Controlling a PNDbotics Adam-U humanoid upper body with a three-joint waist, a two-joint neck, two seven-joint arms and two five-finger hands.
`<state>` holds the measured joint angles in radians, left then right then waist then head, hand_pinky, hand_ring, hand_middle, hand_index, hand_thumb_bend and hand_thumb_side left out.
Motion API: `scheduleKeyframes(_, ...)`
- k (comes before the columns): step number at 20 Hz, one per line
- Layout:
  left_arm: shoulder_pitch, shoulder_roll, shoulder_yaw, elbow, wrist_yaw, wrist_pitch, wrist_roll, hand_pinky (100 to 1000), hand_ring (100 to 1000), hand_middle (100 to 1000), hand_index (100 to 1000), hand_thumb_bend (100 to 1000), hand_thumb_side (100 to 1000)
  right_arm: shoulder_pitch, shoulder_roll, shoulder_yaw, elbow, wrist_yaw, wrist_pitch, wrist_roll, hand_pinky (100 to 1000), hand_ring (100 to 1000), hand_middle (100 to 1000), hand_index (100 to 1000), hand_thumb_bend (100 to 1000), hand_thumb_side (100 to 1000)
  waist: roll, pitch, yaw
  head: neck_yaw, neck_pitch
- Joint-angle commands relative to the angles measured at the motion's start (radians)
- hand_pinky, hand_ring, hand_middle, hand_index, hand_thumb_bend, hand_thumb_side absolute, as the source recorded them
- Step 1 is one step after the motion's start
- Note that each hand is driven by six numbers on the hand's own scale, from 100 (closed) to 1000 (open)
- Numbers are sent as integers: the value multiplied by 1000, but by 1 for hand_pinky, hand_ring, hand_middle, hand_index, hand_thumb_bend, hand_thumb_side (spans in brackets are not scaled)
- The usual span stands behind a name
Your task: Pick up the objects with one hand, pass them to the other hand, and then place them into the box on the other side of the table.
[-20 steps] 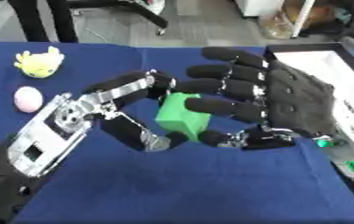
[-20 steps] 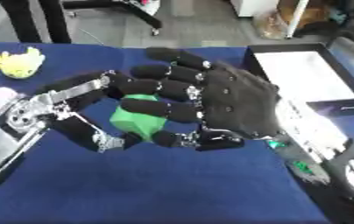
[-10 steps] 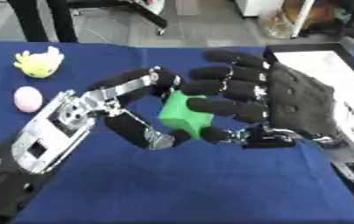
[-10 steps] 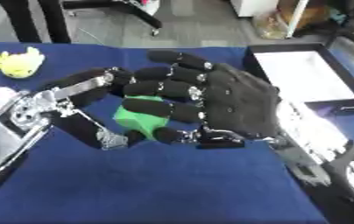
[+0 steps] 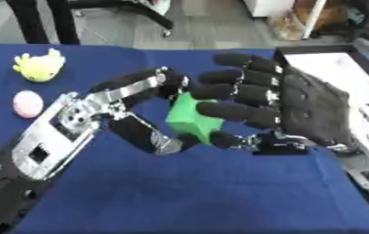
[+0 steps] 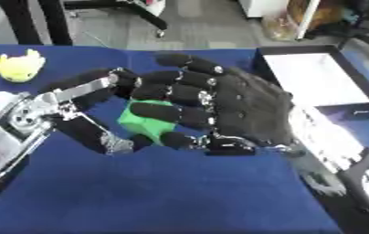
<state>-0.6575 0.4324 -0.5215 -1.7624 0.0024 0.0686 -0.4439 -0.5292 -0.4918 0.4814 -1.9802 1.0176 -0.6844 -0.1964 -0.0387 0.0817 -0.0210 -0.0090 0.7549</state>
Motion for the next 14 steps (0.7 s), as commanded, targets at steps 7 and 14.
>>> scheduleKeyframes(7,-7,42,22,-16,-5,1,5,530,433,319,598,100,120,-8,-37,11,-20,-54,-32,69,941,856,855,1000,290,100,2,-17,-3,2,6)
scheduleKeyframes(14,-7,43,22,-16,-2,8,1,529,434,320,599,100,121,-13,-46,-1,-20,-119,-64,148,950,861,862,1000,290,100,3,-17,-2,2,8)
